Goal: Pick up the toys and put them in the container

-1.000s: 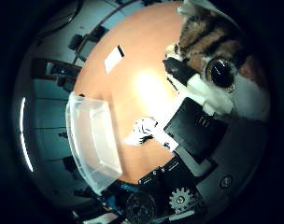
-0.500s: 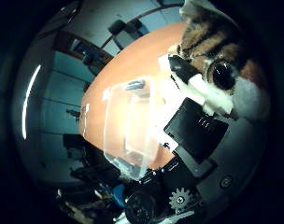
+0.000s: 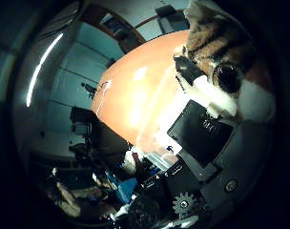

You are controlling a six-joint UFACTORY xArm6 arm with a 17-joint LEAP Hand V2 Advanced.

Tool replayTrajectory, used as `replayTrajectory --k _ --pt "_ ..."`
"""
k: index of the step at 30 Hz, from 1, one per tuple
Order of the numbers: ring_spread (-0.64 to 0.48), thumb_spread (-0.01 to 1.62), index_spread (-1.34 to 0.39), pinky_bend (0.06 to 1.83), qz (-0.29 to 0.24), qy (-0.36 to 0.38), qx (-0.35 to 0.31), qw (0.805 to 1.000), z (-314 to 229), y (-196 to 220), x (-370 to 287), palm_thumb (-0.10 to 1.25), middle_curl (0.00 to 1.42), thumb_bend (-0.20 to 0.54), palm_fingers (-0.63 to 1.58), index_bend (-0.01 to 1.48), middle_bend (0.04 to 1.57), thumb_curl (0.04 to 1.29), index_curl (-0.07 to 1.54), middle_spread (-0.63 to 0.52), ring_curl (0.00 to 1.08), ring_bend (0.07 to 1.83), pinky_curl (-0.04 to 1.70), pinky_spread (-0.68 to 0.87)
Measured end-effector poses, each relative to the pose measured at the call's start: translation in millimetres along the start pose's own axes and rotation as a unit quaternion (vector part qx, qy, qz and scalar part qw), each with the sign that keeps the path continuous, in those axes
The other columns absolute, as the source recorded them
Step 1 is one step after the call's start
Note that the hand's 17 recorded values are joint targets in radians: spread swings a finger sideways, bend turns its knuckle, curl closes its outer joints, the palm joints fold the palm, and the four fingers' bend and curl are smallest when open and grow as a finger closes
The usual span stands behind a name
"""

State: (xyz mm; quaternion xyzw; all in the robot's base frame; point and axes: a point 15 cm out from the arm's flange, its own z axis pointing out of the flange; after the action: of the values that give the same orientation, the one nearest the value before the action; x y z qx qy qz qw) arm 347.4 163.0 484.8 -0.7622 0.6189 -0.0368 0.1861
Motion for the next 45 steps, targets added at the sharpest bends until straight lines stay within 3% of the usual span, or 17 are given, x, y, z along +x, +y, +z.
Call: replayTrajectory --k 8,12,17,21,23,25,28,31,35,45 --pt "-0.27 0.95 -0.35 1.08 -0.043 -0.002 0.015 0.999 18 -13 -31 1.08 0.96 -0.018 1.02 0.88 1.23 0.69 1.11 -0.19 0.88 1.28 1.16 -0.25" --pt "-0.27 1.03 -0.36 1.04 -0.046 -0.007 0.036 0.998 18 -22 -37 0.96 0.94 -0.031 1.02 0.82 1.17 0.63 1.10 -0.20 0.86 1.26 1.12 -0.27" --pt "-0.27 1.12 -0.38 0.85 -0.048 -0.005 0.029 0.998 32 -16 -34 0.81 0.82 -0.029 0.80 0.52 0.99 0.50 0.97 -0.22 0.72 1.14 0.96 -0.39" --pt "-0.26 1.13 -0.41 0.77 -0.050 0.001 0.025 0.998 39 -14 -30 0.74 0.75 -0.027 0.60 0.26 0.83 0.43 0.85 -0.23 0.68 1.19 0.92 -0.39" --pt "-0.24 1.13 -0.44 0.70 -0.052 0.007 0.024 0.998 40 -12 -26 0.71 0.72 -0.027 0.44 0.21 0.75 0.41 0.79 -0.22 0.65 1.15 0.92 -0.31" --pt "-0.17 1.12 -0.46 0.67 -0.053 0.009 0.028 0.998 34 -10 -23 0.67 0.62 -0.029 0.17 0.19 0.56 0.38 0.69 -0.17 0.58 0.95 0.91 -0.10" --pt "0.00 1.10 -0.47 0.61 -0.068 0.019 0.039 0.997 21 -8 -16 0.62 0.52 -0.033 0.04 0.19 0.41 0.35 0.59 -0.07 0.47 0.73 0.83 0.19" --pt "0.14 1.08 -0.47 0.55 -0.080 0.027 0.041 0.996 14 -5 -8 0.57 0.45 -0.032 0.02 0.17 0.34 0.33 0.50 -0.01 0.38 0.59 0.73 0.36" --pt "0.20 1.06 -0.46 0.52 -0.082 0.041 0.033 0.995 3 4 16 0.51 0.39 -0.033 0.03 0.16 0.27 0.30 0.39 0.06 0.32 0.51 0.62 0.48" --pt "0.20 1.04 -0.41 0.44 -0.044 0.104 0.000 0.994 -11 51 143 0.48 0.34 -0.025 0.12 0.16 0.22 0.28 0.31 0.06 0.26 0.41 0.46 0.49"
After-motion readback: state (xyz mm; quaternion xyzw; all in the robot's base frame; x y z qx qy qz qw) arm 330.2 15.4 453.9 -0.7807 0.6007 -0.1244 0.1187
